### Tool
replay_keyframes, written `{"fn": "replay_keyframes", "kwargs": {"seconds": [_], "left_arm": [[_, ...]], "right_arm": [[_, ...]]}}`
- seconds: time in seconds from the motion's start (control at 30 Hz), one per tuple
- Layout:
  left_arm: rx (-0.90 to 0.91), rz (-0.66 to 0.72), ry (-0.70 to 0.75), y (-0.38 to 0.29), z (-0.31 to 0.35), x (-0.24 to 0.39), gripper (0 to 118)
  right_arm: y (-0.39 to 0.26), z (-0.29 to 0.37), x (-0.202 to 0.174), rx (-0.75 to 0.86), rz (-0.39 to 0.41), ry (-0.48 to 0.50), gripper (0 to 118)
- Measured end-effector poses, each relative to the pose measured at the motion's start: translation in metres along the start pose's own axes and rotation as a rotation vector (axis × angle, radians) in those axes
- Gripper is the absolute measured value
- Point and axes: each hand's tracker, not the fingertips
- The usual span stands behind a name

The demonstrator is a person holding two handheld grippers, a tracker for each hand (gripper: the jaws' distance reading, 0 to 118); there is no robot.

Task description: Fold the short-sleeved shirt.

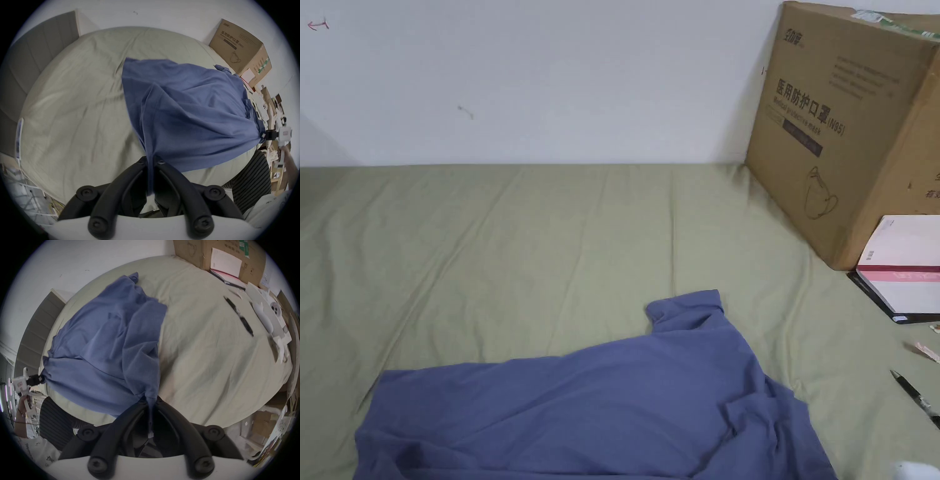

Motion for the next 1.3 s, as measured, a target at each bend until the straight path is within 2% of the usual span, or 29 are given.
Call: {"fn": "replay_keyframes", "kwargs": {"seconds": [0.03,0.07,0.1,0.13,0.17,0.2,0.27,0.37,0.43,0.47,0.5,0.53,0.57,0.6,0.63,0.67,0.8,0.83,0.87,0.9,0.93,1.0,1.03,1.07,1.1,1.13,1.2,1.27,1.3], "left_arm": [[0.003,0.011,-0.002,0.002,0.004,-0.001,25],[0.013,0.018,-0.009,0.004,0.009,0.000,46],[0.054,0.020,-0.026,0.006,0.017,0.001,90],[0.121,0.013,-0.037,0.009,0.031,0.003,115],[0.150,0.011,-0.042,0.015,0.040,0.008,118],[0.188,0.006,-0.051,0.021,0.051,0.013,112],[0.298,-0.011,-0.077,0.031,0.072,0.026,113],[0.454,-0.046,-0.082,0.049,0.100,0.051,113],[0.537,-0.096,-0.067,0.058,0.111,0.067,105],[0.568,-0.136,-0.048,0.062,0.114,0.075,89],[0.586,-0.165,-0.001,0.065,0.115,0.083,48],[0.595,-0.178,0.045,0.068,0.115,0.087,23],[0.585,-0.157,-0.008,0.074,0.113,0.088,11],[0.581,-0.131,-0.067,0.081,0.113,0.084,11],[0.575,-0.099,-0.077,0.090,0.110,0.079,0],[0.540,-0.064,-0.068,0.101,0.103,0.072,0],[0.256,-0.062,0.033,0.174,0.034,0.026,0],[0.216,-0.051,0.019,0.188,0.011,0.018,0],[0.198,-0.063,-0.013,0.198,-0.012,0.005,0],[0.185,-0.045,0.027,0.206,-0.033,-0.006,0],[0.169,-0.044,0.081,0.213,-0.050,-0.015,0],[0.155,-0.014,0.090,0.219,-0.079,-0.026,1],[0.140,-0.005,0.079,0.222,-0.091,-0.032,9],[0.098,0.010,0.067,0.223,-0.107,-0.037,35],[0.145,-0.004,0.069,0.226,-0.105,-0.038,93],[0.122,0.001,0.087,0.228,-0.114,-0.040,118],[0.056,-0.039,0.125,0.231,-0.132,-0.043,112],[-0.001,-0.085,0.146,0.214,-0.161,-0.032,112],[0.034,-0.130,0.162,0.210,-0.159,-0.025,111]], "right_arm": [[0.001,0.003,-0.002,0.004,-0.014,-0.027,15],[0.002,0.011,-0.004,0.013,-0.004,-0.011,49],[0.004,0.019,-0.007,0.035,-0.003,-0.013,97],[0.010,0.029,-0.013,0.066,0.025,0.013,110],[0.015,0.039,-0.021,0.095,0.045,0.019,110],[0.018,0.052,-0.028,0.137,0.060,0.021,110],[0.025,0.076,-0.046,0.263,0.076,0.064,110],[0.032,0.111,-0.074,0.482,0.088,0.192,108],[0.035,0.127,-0.088,0.632,0.089,0.319,94],[0.039,0.130,-0.097,0.664,0.098,0.333,76],[0.044,0.132,-0.106,0.695,0.100,0.318,34],[0.047,0.134,-0.112,0.724,0.090,0.313,11],[0.051,0.135,-0.117,0.739,0.082,0.365,4],[0.057,0.135,-0.123,0.738,0.081,0.430,4],[0.062,0.134,-0.127,0.736,0.073,0.457,1],[0.067,0.131,-0.131,0.737,0.062,0.447,1],[0.091,0.108,-0.134,0.657,0.015,0.500,0],[0.095,0.100,-0.133,0.625,-0.009,0.525,0],[0.101,0.090,-0.131,0.594,-0.038,0.554,0],[0.104,0.082,-0.130,0.565,-0.066,0.564,0],[0.105,0.075,-0.130,0.544,-0.083,0.544,0],[0.108,0.059,-0.128,0.504,-0.088,0.531,0],[0.109,0.054,-0.128,0.488,-0.088,0.525,0],[0.110,0.048,-0.129,0.471,-0.083,0.513,0],[0.111,0.043,-0.130,0.456,-0.073,0.500,0],[0.111,0.038,-0.127,0.444,-0.067,0.492,0],[0.114,0.031,-0.127,0.430,-0.060,0.471,0],[0.118,0.027,-0.127,0.422,-0.061,0.457,0],[0.120,0.025,-0.125,0.419,-0.063,0.452,0]]}}
